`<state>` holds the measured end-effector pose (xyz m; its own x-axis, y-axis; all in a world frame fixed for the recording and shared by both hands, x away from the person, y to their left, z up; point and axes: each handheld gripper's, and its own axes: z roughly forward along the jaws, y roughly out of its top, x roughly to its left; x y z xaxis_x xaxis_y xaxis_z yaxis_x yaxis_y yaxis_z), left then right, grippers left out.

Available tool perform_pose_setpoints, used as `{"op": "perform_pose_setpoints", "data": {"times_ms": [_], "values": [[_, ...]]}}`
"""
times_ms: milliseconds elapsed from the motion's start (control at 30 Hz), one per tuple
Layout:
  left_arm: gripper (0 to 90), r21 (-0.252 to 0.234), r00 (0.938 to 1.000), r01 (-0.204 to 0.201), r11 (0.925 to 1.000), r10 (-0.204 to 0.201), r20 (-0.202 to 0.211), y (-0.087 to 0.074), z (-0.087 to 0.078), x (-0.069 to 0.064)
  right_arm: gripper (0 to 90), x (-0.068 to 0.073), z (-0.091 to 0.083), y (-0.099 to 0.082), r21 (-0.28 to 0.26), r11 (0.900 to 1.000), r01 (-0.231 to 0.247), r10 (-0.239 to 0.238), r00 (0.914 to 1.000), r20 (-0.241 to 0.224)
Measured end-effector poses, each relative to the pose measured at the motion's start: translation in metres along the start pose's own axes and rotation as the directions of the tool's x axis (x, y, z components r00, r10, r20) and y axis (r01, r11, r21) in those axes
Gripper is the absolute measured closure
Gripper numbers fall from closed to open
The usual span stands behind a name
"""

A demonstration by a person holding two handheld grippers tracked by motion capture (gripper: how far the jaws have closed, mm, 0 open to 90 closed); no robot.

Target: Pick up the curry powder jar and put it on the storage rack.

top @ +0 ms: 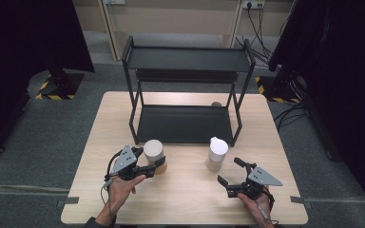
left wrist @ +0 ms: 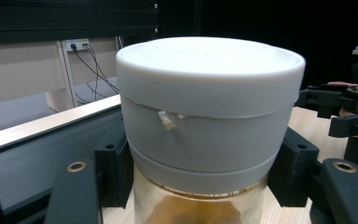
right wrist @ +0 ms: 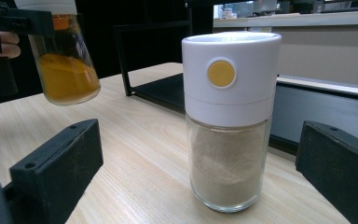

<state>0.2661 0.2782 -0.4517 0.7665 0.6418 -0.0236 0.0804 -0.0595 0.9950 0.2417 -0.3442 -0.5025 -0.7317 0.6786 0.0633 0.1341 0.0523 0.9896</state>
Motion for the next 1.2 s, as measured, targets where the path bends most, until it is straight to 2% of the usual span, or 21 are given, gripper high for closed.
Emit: {"op": "perform_pose_setpoints", "data": {"times_ms": [433, 500, 767, 900, 1067, 1200], "values": [[35.5, -0.001, 1.0000, 0.002, 1.0000, -0.002, 0.009, 0.017, -0.005, 0.003, 0.9, 0.000, 0.000, 0.000, -0.001, 1.0000, 0.000, 0.000, 1.0000, -0.004], [35.5, -0.001, 0.9999, -0.015, 0.9999, 0.015, -0.003, 0.021, -0.006, 0.003, 0.9, 0.000, 0.000, 0.000, 0.000, 1.0000, 0.001, -0.001, 1.0000, -0.005], [35.5, 0.006, 0.9998, -0.018, 0.9998, 0.018, 0.007, 0.034, -0.007, 0.009, 0.9, -0.001, 0.000, 0.000, 0.000, 1.0000, 0.003, -0.003, 0.9999, -0.014], [35.5, -0.008, 0.9999, 0.000, 1.0000, 0.000, 0.016, 0.041, -0.005, 0.013, 0.9, -0.001, 0.000, 0.000, -0.002, 1.0000, 0.003, -0.003, 0.9999, -0.014], [35.5, -0.009, 0.9994, 0.002, 1.0000, -0.001, 0.035, 0.061, -0.001, 0.021, 0.9, -0.001, 0.000, 0.000, -0.004, 1.0000, 0.001, -0.001, 0.9999, -0.014], [35.5, -0.010, 0.9994, -0.013, 0.9999, 0.013, 0.031, 0.081, 0.001, 0.026, 0.9, -0.001, -0.001, 0.000, -0.005, 1.0000, 0.000, 0.000, 0.9999, -0.016]]}}
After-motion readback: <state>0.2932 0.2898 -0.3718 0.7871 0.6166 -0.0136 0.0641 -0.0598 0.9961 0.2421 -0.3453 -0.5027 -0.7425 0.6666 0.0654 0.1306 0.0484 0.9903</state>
